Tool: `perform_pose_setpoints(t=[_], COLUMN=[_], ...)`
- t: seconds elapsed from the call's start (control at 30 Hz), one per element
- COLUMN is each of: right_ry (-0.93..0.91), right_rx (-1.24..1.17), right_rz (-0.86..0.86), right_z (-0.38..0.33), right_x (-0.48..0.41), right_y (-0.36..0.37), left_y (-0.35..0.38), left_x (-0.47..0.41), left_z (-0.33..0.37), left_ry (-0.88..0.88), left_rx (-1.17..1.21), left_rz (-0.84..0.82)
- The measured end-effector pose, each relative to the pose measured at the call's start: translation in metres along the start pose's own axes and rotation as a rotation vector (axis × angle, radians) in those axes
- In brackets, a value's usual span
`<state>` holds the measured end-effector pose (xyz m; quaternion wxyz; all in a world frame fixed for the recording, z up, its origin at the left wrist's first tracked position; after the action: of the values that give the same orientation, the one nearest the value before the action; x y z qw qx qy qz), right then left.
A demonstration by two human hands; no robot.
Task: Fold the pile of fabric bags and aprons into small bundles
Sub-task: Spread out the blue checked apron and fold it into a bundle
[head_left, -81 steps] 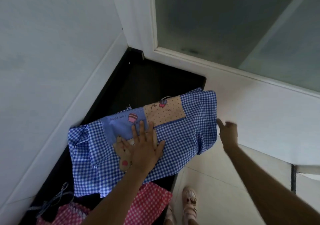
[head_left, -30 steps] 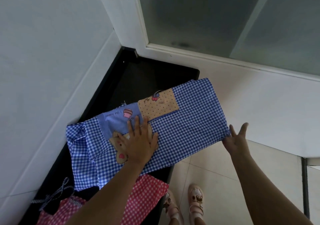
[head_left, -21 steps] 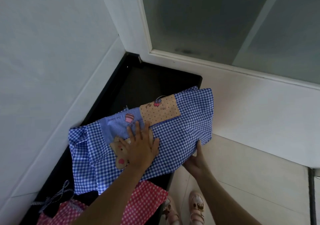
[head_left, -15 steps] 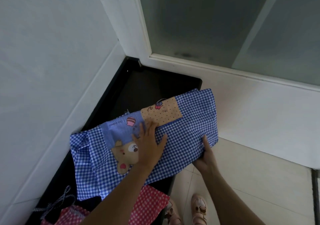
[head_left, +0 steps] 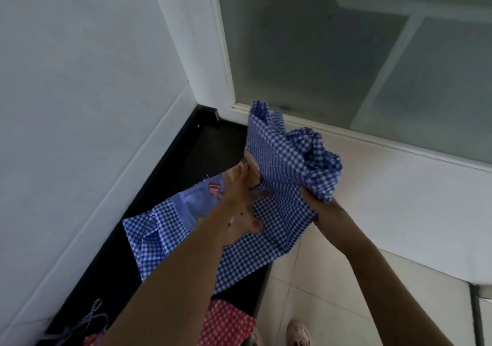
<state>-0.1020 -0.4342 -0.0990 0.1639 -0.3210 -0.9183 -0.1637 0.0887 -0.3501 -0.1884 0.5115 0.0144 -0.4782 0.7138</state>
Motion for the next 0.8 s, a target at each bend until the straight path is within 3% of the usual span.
perform_pose_setpoints(t=[0.07, 0.13, 0.23, 0.33, 0.37, 0.43, 0.5, 0.57, 0.7, 0.77, 0.8], right_ry=[-0.078, -0.217, -0.387, -0.413, -0.47, -0.505, -0.504, -0.518, -0.431, -0.467, -0.372], right_rx=[0.151, 0.392, 0.926, 1.172, 1.226, 1.316, 1.425, 1.515, 1.651, 1.692, 1.74], right_rz=[-0.099, -0.117, -0.152, -0.204, -0.242, -0.349, -0.47, -0.519, -0.591, -0.642, -0.686], right_z=[-0.007, -0.008, 0.013, 0.032, 0.038, 0.063, 0.101, 0.134, 0.167, 0.167, 0.166], right_x=[0.007, 0.008, -0.001, 0.02, 0.03, 0.039, 0.041, 0.04, 0.031, 0.032, 0.03], right_y=[0.021, 0.046, 0.075, 0.117, 0.133, 0.155, 0.17, 0.177, 0.171, 0.171, 0.17], left_y=[-0.027, -0.048, -0.069, -0.064, -0.06, -0.043, -0.034, -0.031, -0.031, -0.028, -0.026], left_x=[0.023, 0.052, 0.108, 0.16, 0.174, 0.186, 0.192, 0.191, 0.192, 0.192, 0.191], left_z=[0.006, -0.001, -0.054, -0.118, -0.129, -0.136, -0.132, -0.132, -0.137, -0.134, -0.131], left_ry=[-0.091, -0.203, -0.373, -0.577, -0.593, -0.562, -0.471, -0.459, -0.637, -0.626, -0.612], left_rx=[0.603, 0.906, 0.984, 0.833, 0.915, 1.288, 1.465, 1.443, 0.857, 0.868, 0.873], left_rz=[0.09, 0.167, 0.425, 0.617, 0.643, 0.501, 0.349, 0.344, 0.431, 0.451, 0.452])
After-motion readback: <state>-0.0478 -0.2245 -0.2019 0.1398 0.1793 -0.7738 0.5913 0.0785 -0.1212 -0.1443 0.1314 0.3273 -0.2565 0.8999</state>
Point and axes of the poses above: each hand's wrist, its own x-axis away from the middle knuckle, its own y-axis out of the palm, z = x × y, the point moved 3 cm from there along -x, towards the middle knuckle, and after that the axes turned 1 degree about -z, right-handed, at the moved point
